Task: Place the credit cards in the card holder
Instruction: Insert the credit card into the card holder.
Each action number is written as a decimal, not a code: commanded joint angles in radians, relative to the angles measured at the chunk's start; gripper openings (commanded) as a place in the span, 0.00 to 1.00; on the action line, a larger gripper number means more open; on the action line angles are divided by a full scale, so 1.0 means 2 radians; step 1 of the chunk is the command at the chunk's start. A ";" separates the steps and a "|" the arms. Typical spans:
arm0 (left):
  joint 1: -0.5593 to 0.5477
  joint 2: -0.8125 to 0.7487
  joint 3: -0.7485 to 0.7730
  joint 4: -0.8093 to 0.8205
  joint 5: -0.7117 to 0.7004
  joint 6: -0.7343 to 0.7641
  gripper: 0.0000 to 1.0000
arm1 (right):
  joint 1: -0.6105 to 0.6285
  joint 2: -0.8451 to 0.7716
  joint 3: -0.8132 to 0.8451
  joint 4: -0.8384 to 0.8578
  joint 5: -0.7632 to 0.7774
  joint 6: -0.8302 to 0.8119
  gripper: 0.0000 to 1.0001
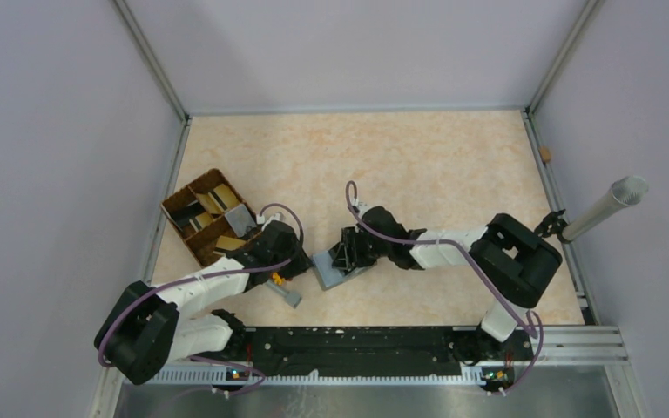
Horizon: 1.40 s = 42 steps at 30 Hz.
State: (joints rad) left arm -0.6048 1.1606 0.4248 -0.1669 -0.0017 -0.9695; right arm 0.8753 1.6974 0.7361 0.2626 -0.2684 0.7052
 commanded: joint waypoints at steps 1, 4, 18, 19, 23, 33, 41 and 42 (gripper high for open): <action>-0.003 0.006 -0.007 -0.044 -0.020 0.009 0.35 | 0.012 -0.020 0.034 -0.093 0.044 -0.053 0.48; -0.002 0.003 -0.008 -0.042 -0.018 0.010 0.35 | 0.021 -0.021 0.056 -0.124 0.067 -0.085 0.52; -0.002 -0.006 -0.004 -0.035 -0.008 0.010 0.35 | 0.045 -0.048 0.099 -0.192 0.118 -0.184 0.63; -0.003 -0.007 -0.003 -0.035 -0.008 0.010 0.35 | 0.045 -0.049 0.101 -0.195 0.118 -0.187 0.64; -0.003 -0.007 -0.002 -0.036 -0.007 0.011 0.35 | 0.045 -0.053 0.104 -0.197 0.122 -0.202 0.65; -0.003 -0.013 -0.002 -0.039 -0.007 0.012 0.34 | 0.045 -0.065 0.105 -0.186 0.118 -0.240 0.72; -0.002 -0.017 -0.001 -0.038 -0.002 0.010 0.34 | 0.043 -0.039 0.108 -0.196 0.173 -0.223 0.71; -0.002 -0.017 0.000 -0.035 -0.002 0.010 0.34 | 0.041 -0.036 0.108 -0.200 0.176 -0.220 0.71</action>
State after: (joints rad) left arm -0.6048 1.1404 0.4248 -0.1997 0.0013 -0.9657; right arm 0.9600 1.6001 0.9051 -0.1310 0.0040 0.2539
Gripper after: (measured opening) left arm 0.339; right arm 0.718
